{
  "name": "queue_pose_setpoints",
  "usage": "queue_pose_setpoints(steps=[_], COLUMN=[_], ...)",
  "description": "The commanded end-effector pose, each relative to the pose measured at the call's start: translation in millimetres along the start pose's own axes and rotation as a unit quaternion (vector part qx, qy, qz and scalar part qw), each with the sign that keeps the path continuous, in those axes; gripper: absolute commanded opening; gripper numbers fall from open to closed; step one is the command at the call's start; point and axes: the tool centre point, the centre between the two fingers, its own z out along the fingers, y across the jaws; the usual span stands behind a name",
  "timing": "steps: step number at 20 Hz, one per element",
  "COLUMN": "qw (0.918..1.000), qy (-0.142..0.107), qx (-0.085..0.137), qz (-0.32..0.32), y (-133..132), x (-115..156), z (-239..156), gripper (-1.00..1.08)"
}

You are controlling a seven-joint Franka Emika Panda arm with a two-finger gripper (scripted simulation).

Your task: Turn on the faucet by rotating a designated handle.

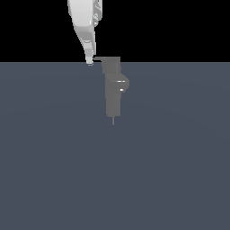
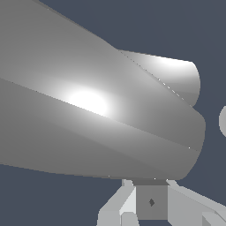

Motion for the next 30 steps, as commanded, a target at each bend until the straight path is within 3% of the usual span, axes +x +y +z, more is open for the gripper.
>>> queue_pose_setpoints(steps=[1, 4, 5, 22, 23, 24, 30], qw=[1.0, 1.0, 1.0, 1.0, 1.0, 0.9999, 1.0], qy=[0.0, 0.0, 0.002, 0.0, 0.0, 0.0, 0.0], qx=[0.003, 0.004, -0.001, 0.004, 0.004, -0.002, -0.002], qz=[0.007, 0.007, 0.0, 0.007, 0.007, -0.012, -0.01], y=[6.6, 12.0, 10.4, 17.8, 17.8, 15.2, 4.4], x=[13.8, 18.4, 7.9, 126.9, 126.9, 99.0, 114.2], z=[-4.2, -4.8, 0.5, -5.0, -5.0, 0.0, -0.7], gripper=[-1.0, -1.0, -1.0, -1.0, -1.0, -1.0, -1.0])
